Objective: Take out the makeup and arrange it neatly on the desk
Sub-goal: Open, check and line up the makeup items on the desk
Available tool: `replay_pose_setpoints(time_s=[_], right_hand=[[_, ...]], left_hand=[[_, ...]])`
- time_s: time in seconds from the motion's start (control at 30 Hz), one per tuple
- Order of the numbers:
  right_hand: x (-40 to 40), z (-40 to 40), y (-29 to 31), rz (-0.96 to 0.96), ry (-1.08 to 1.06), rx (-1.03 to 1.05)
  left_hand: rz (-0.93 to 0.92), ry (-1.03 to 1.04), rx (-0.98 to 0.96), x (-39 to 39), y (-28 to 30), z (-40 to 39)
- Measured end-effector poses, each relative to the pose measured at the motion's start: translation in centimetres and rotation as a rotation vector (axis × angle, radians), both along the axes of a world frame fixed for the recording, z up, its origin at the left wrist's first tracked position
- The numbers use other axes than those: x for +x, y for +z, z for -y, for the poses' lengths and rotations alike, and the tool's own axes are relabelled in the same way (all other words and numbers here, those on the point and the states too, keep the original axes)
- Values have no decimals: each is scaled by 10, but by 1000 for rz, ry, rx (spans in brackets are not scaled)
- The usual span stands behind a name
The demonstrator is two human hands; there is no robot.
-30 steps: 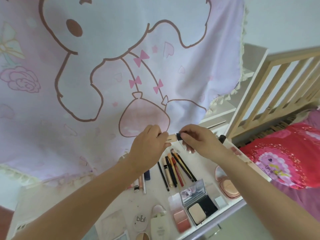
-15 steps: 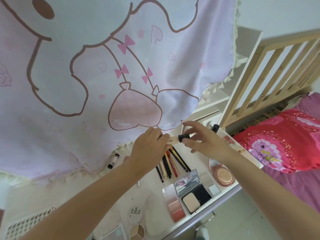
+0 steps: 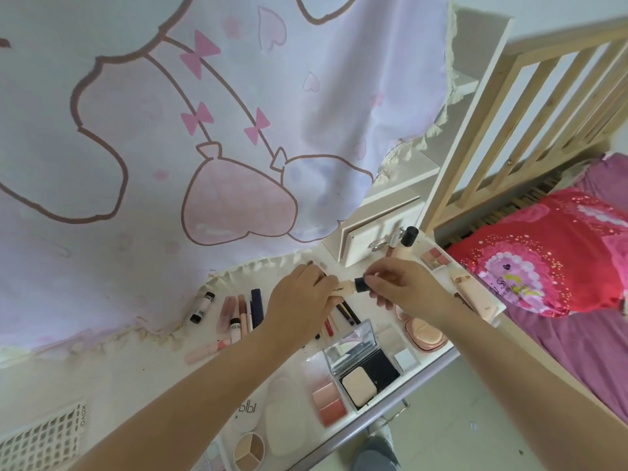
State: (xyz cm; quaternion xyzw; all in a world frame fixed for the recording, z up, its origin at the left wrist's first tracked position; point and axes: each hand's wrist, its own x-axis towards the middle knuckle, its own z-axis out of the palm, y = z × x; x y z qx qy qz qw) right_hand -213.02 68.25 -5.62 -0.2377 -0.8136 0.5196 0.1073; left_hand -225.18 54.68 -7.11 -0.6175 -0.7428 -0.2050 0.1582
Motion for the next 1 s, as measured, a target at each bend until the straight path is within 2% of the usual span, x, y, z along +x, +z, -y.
replay_pose_setpoints(time_s=[0.2, 0.3, 0.53, 0.77, 1.0], right_hand=[[13, -28, -20, 1, -42, 27], [12, -50, -26, 60, 2, 94], [0, -103, -47, 204, 121, 472], [-2, -148, -84, 282, 63, 581], [-3, -175, -105, 311, 135, 629]], left_hand=[[125, 8, -70, 3, -34, -30], [290, 75, -193, 8, -48, -50], [592, 119, -416, 8, -88, -123], [759, 190, -463, 19, -124, -187], [859, 276, -508, 32, -148, -222]])
